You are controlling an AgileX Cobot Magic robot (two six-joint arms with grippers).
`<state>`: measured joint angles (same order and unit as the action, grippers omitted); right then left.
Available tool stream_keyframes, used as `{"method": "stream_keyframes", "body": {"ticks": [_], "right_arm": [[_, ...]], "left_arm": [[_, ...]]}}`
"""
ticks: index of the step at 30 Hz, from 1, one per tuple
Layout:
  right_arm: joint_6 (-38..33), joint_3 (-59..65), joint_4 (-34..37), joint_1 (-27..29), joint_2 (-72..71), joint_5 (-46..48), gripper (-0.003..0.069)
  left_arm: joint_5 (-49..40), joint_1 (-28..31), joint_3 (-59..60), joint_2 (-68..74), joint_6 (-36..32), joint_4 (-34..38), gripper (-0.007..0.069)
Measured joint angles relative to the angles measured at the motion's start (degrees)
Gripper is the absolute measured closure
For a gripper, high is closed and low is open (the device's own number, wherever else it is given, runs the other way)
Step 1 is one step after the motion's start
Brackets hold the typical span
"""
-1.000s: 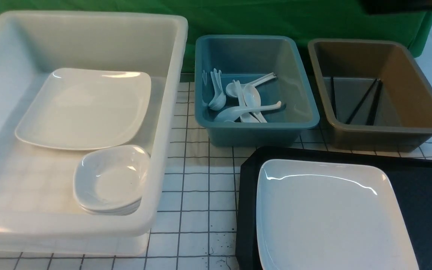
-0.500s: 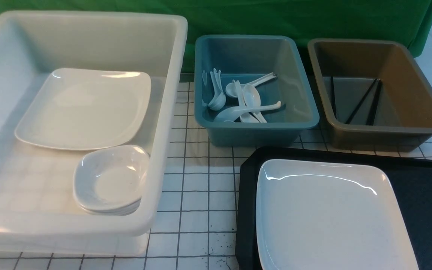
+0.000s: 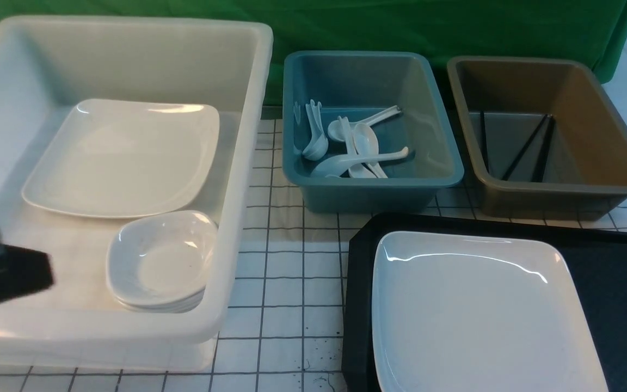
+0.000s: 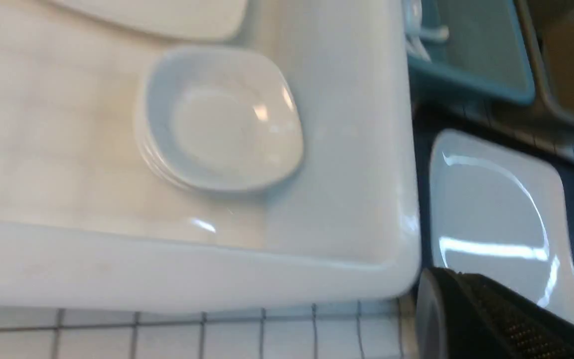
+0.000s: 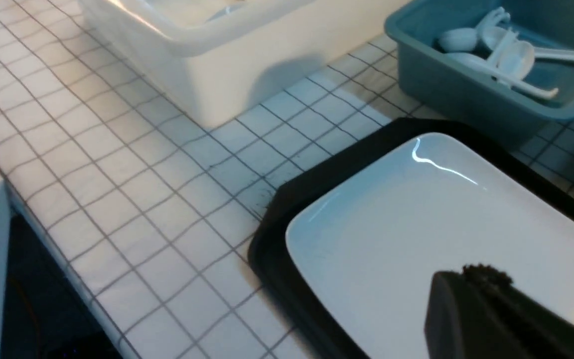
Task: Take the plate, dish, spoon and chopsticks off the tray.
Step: Use the left arm to grab a plate from the dinner plate
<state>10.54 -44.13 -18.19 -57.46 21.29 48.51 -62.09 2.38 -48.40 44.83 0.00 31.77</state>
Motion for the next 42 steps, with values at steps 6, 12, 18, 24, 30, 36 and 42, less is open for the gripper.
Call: {"method": "stream_keyframes", "body": {"ticks": [6,12,18,24,30,36,42], "right_arm": [[0.64,0.00,-1.19,0.00,2.47,0.86,0.0625],[0.97,0.00,-1.38,0.00,2.78,1.19,0.0625],[1.21,0.00,-1.38,0.00,2.78,1.53,0.0625],[1.21,0.00,-1.38,0.00,2.78,1.96,0.0625],[1.26,0.00,-1.38,0.00,2.78,2.29,0.0625],[1.26,0.00,-1.38,0.00,2.78,2.34,0.0625],[1.26,0.00,-1.38,0.00,2.78,2.35,0.0622]], "left_arm": [[-6.01,-6.14,-0.48,17.56,-19.13,23.63,0.0603],[7.96,-26.56,-1.12,29.84,-14.08,18.84,0.0572],[18.36,-42.96,-4.25,42.11,-6.79,12.54,0.0446],[25.68,-49.50,-8.30,51.83,-5.85,11.76,0.0265],[31.94,-49.96,-8.95,57.08,-5.62,10.17,0.0151],[35.57,-50.01,-9.13,59.39,-5.34,10.57,0.0112],[37.72,-50.01,-9.13,59.94,-4.31,11.00,0.0109]]}}
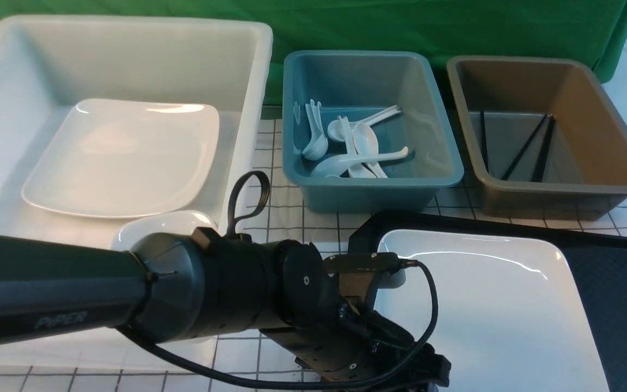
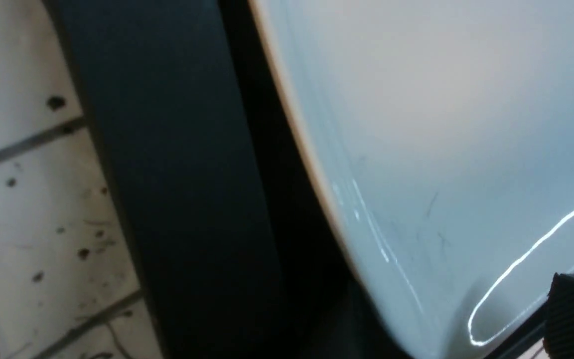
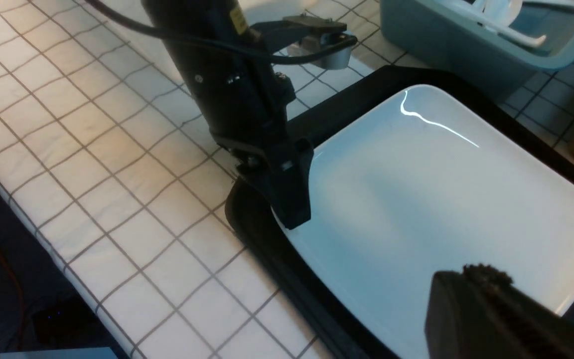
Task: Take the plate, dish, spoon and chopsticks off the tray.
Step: Use the left arm to grab a plate from the dinner plate
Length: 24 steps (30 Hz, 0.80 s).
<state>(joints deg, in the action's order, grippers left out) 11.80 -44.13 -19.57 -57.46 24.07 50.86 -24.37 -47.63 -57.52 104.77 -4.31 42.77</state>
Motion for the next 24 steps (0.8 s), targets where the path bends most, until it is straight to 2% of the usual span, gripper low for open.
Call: {"method": "stream_keyframes", "body": {"ticks": [8,16,24], "right_arm": [[0.00,0.00,0.00,0.00,0.00,0.06,0.0617],[0.00,0.00,0.00,0.00,0.00,0.06,0.0615],[0.00,0.00,0.06,0.00,0.00,0.06,0.0612]], "left_arm": [[3.34,-0.30,0.00,0.39,-1.18,2.99,0.0104],[14.34,-4.87,0.12,1.44,-3.17,3.61,0.0103],[16.55,-5.12,-0.20,3.64,-4.30,3.55,0.0103]]}}
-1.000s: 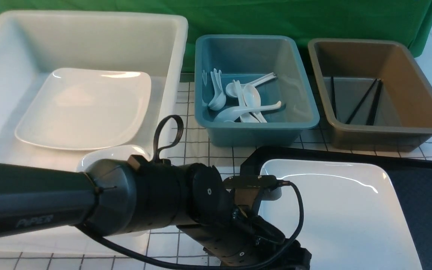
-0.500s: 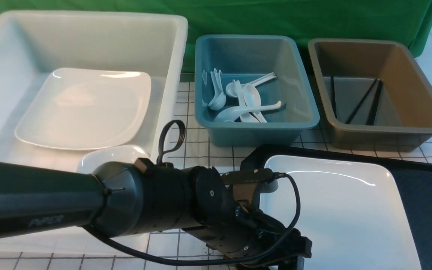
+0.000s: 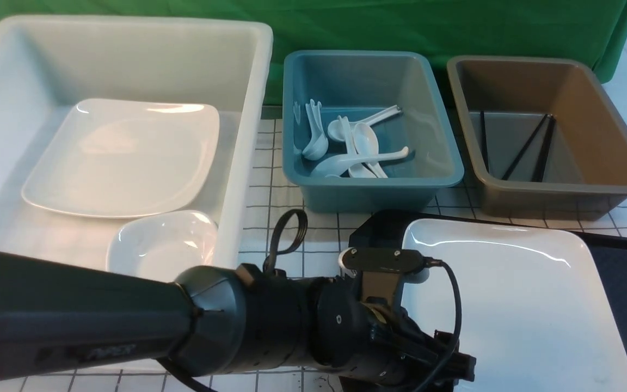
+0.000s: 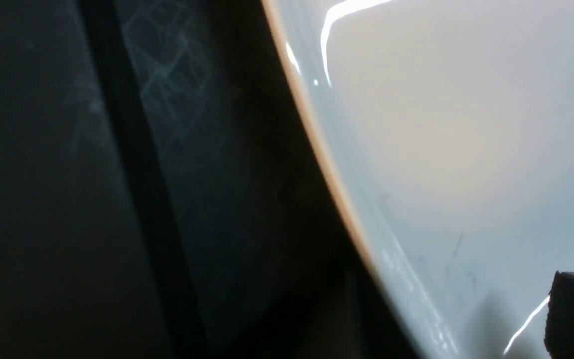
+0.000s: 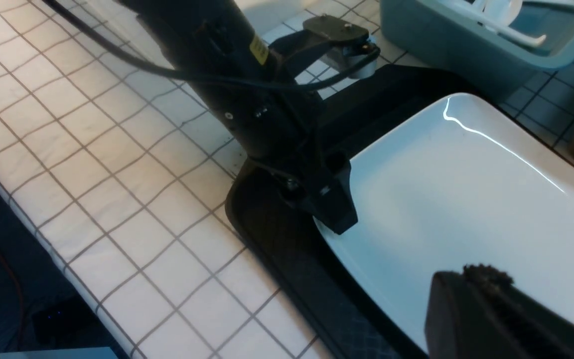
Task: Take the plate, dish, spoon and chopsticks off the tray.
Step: Use the left arm to grab a plate from the dinner plate
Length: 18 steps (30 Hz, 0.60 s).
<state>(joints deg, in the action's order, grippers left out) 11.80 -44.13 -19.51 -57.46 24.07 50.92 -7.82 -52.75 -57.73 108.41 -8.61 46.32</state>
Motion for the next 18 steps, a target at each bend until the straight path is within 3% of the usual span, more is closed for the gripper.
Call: {"method": "stream_keyframes", "body": {"ticks": [13,18], "right_arm": [[0.07,0.00,0.00,0.00,0.00,-0.26,0.0607],[0.07,0.00,0.00,0.00,0.00,-0.43,0.0607]], "left_arm": [[3.32,-0.03,-0.84,2.10,-0.17,4.53,0.0103],[4.73,-0.03,-0.90,2.67,-0.17,8.89,0.0157]]}}
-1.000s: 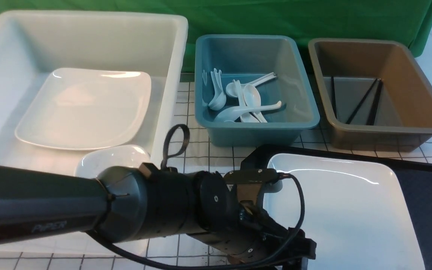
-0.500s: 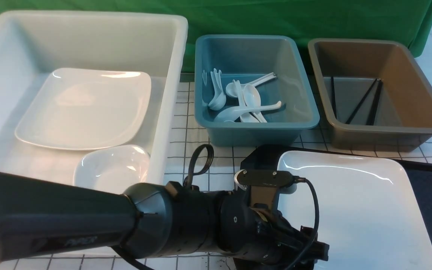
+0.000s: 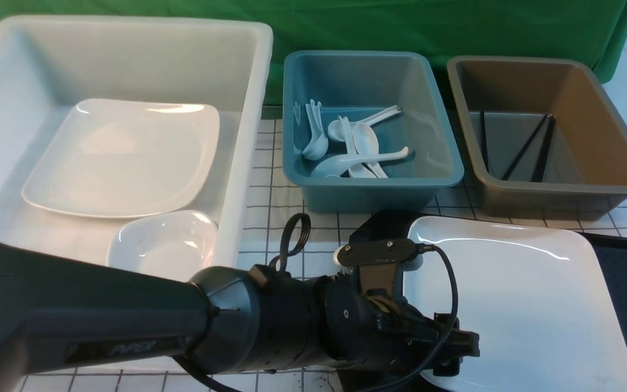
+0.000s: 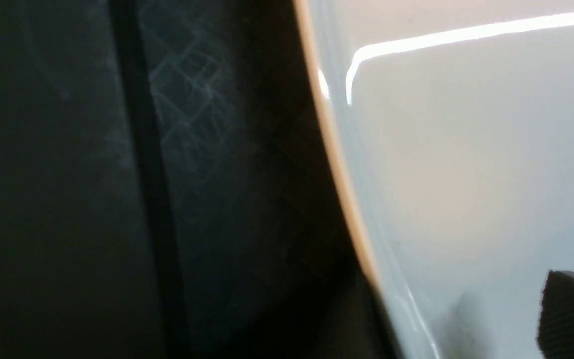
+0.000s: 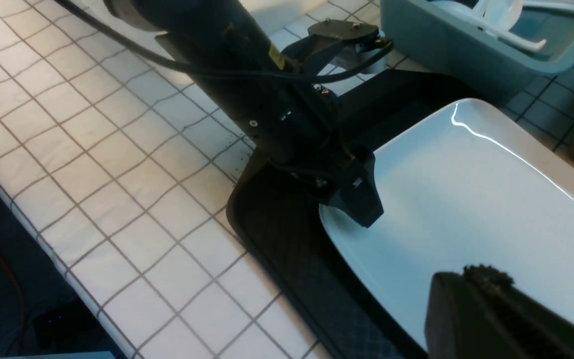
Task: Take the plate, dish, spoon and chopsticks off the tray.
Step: Use the left arm to grab a plate from the dinner plate, then use the left arm to put the plate into the large storage box on the left
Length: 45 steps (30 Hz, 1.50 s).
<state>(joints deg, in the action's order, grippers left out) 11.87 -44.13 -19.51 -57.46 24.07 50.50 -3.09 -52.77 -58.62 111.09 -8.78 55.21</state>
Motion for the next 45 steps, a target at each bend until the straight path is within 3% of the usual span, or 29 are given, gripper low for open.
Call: {"method": "stream_keyframes", "body": {"ticks": [1,5,6,7,9,15,25,35,39,45], "right_arm": [[0.00,0.00,0.00,0.00,0.00,-0.02,0.0607],[1.02,0.00,0.00,0.00,0.00,-0.13,0.0607],[1.01,0.00,0.00,0.00,0.00,-0.13,0.0607],[1.17,0.00,0.00,0.00,0.00,-0.13,0.0607],[1.27,0.00,0.00,0.00,0.00,-0.13,0.0607],[1.33,0.00,0.00,0.00,0.00,0.10,0.0607],[1.38,0.00,0.00,0.00,0.00,0.35,0.0607],[1.38,0.00,0.00,0.00,0.00,1.77,0.0607],[1.38,0.00,0.00,0.00,0.00,4.38,0.0603],[1.38,0.00,-0.19,0.00,0.00,5.83,0.0597]], "left_arm": [[0.00,0.00,0.00,0.06,0.00,0.00,0.0162],[0.16,0.06,0.00,0.48,-0.15,1.66,0.0381],[0.06,0.11,0.00,0.48,-0.15,1.48,0.0395],[-0.40,0.26,0.00,0.50,0.11,0.65,0.0482],[-2.45,1.19,-0.06,-0.13,0.71,-0.37,0.0525],[-11.72,5.12,0.62,-5.78,0.67,-3.97,0.0578],[-13.55,7.63,0.73,-21.26,-0.03,-10.03,0.0603],[-14.70,8.22,1.28,-27.88,-0.14,-11.61,0.0600],[-15.70,11.53,1.33,-30.39,-0.14,-11.97,0.0600],[-16.71,22.33,1.40,-37.96,-0.14,-11.80,0.0600]]}}
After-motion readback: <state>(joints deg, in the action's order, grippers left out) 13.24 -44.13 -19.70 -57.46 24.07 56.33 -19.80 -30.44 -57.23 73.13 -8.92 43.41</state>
